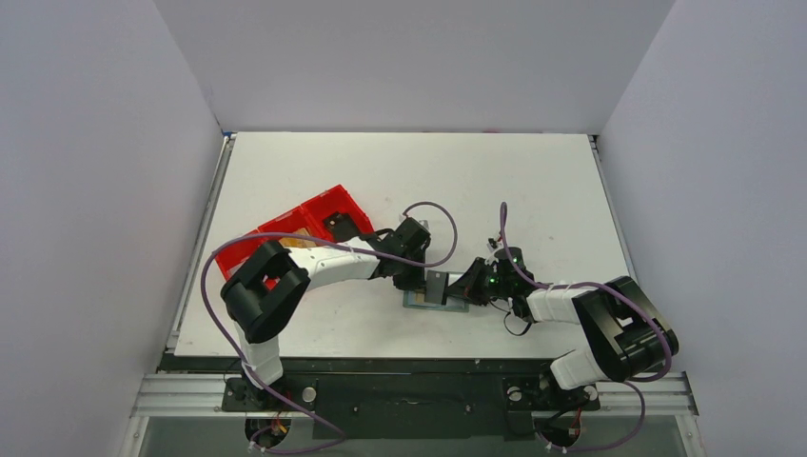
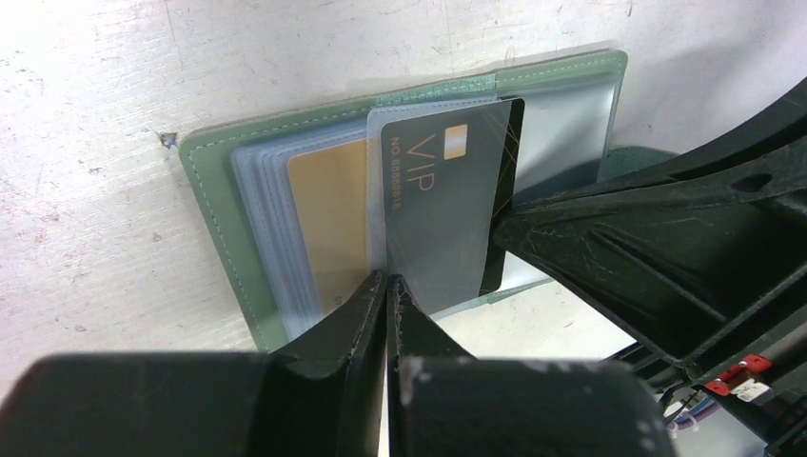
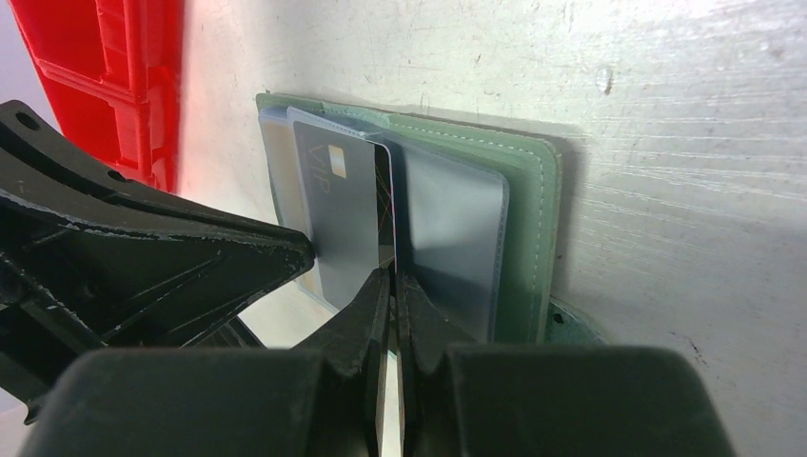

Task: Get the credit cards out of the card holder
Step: Remove the credit card from the card holder.

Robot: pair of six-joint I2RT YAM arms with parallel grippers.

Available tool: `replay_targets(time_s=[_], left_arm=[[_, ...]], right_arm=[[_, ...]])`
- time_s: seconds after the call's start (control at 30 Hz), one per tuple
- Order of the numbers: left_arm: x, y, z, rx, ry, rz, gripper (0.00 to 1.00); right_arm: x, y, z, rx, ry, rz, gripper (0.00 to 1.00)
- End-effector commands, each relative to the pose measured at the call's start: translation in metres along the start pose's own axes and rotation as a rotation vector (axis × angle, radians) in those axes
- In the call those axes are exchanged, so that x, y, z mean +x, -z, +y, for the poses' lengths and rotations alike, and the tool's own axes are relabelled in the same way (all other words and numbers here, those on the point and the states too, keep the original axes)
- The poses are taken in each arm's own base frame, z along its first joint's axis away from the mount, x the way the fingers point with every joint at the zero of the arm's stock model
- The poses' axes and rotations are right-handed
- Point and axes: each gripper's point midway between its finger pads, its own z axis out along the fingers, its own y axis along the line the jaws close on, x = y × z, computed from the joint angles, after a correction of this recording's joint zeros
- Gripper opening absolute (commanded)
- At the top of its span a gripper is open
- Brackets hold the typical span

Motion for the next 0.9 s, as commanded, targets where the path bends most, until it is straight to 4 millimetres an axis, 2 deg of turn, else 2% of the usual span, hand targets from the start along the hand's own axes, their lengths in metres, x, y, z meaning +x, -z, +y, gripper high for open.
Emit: replay_targets(time_s=[0.0,0.2,0.47,0.6,0.73,0.87], left_arm=[[0.002,-0.007,0.022,-0.102,0.020,0.006,0.00],[0.003,-0.010,0.039,-0.153,0.050,-0.002,0.00],[0.004,-0.011,0.047,-0.178,0.060,0.000,0.00],[0.003,-0.012,0.046,-0.176,0.060,-0.003,0.00],[0.004,-0.013,0.046,-0.176,0.060,0.001,0.00],[0.005,-0.015,0.046,-0.177,0.058,0.006,0.00]], right_arm=[[-0.007,-0.004,-0.007,0.043,0.035,-0.027,0.00],[-0.008,0.000,-0.014,0.051,0.028,-0.032,0.00],[-0.008,0.006,-0.020,0.056,0.023,-0.040,0.00],[-0.009,0.007,-0.016,0.035,0.023,-0.040,0.00],[-0.008,0.005,-0.007,-0.021,0.010,-0.032,0.23],[-0.006,0.001,-0.006,-0.044,-0.012,-0.022,0.31]])
